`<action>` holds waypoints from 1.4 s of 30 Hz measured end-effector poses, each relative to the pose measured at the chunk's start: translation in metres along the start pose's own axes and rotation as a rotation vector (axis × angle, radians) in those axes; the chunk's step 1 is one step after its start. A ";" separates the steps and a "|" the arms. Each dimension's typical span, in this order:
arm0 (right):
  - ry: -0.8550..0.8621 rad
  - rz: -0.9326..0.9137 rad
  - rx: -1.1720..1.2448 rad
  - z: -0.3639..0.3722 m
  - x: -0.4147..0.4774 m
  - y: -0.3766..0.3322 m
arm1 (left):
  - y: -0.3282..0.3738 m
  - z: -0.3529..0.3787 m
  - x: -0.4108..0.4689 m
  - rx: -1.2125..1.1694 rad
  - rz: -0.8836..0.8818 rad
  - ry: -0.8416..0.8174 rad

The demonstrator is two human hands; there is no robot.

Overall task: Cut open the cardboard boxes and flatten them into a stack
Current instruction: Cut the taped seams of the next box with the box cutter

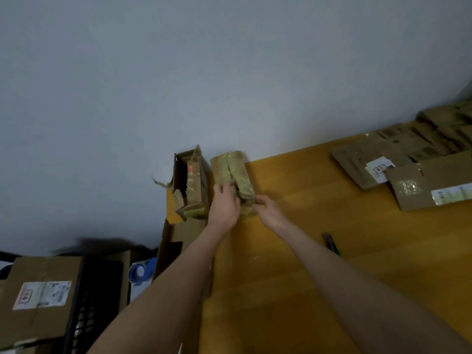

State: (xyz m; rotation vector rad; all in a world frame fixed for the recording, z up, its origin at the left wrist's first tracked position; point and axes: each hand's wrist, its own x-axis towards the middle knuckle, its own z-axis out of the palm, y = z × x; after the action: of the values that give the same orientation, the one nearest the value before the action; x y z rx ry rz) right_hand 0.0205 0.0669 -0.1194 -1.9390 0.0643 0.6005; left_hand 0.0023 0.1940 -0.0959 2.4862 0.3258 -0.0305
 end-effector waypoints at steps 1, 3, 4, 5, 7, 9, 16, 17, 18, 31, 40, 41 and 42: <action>0.024 0.017 -0.012 -0.008 -0.005 0.006 | 0.002 0.005 -0.010 -0.029 -0.033 0.035; 0.092 0.060 -0.050 -0.025 -0.016 0.019 | 0.006 0.013 -0.029 -0.086 -0.139 0.054; 0.126 0.076 -0.077 -0.032 -0.021 0.026 | 0.008 0.017 -0.037 -0.116 -0.211 0.037; 0.155 0.079 -0.115 -0.037 -0.026 0.033 | 0.010 0.021 -0.043 -0.145 -0.280 -0.001; 0.206 0.078 -0.201 -0.043 -0.037 0.043 | 0.019 0.028 -0.053 -0.157 -0.373 -0.106; 0.217 0.101 -0.204 -0.042 -0.048 0.051 | 0.027 0.032 -0.059 -0.037 -0.385 -0.207; -0.016 0.054 -0.188 -0.017 -0.090 0.080 | 0.038 0.034 -0.071 0.173 -0.316 -0.375; -0.028 0.061 -0.190 -0.015 -0.093 0.085 | 0.038 0.037 -0.073 0.230 -0.288 -0.384; -0.041 0.070 -0.189 -0.015 -0.097 0.092 | 0.039 0.042 -0.074 0.272 -0.268 -0.390; 0.069 0.432 0.675 -0.066 -0.110 0.084 | 0.006 0.001 -0.074 -0.809 -0.478 -0.647; 0.200 0.346 0.708 -0.050 -0.114 0.058 | 0.006 -0.005 -0.064 -0.614 -0.321 -0.547; 0.235 0.344 0.670 -0.046 -0.114 0.057 | 0.005 -0.005 -0.062 -0.561 -0.301 -0.552; 0.271 0.335 0.619 -0.044 -0.115 0.057 | 0.005 -0.004 -0.059 -0.471 -0.254 -0.552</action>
State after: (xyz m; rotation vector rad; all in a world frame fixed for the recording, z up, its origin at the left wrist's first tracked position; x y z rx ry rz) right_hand -0.0811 -0.0216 -0.1030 -1.3943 0.6789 0.4568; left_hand -0.0541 0.1790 -0.0842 1.8647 0.3564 -0.6534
